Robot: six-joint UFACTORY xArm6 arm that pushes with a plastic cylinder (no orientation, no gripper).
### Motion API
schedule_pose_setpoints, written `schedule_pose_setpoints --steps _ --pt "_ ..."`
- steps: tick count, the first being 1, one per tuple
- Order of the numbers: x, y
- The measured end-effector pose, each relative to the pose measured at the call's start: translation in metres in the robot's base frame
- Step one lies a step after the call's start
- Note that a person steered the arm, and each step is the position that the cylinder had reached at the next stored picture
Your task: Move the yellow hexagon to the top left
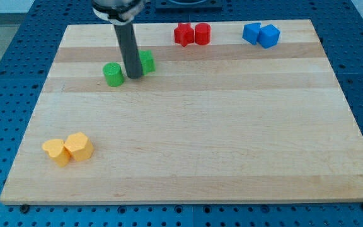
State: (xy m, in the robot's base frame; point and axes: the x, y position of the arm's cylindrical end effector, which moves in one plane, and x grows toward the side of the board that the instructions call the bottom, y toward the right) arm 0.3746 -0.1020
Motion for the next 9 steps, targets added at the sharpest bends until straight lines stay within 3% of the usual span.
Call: schedule_pose_setpoints --steps 1,3,6,9 --pt "0.04 0.024" --pt "0.126 0.02" --pt "0.218 -0.056" --pt "0.154 -0.091"
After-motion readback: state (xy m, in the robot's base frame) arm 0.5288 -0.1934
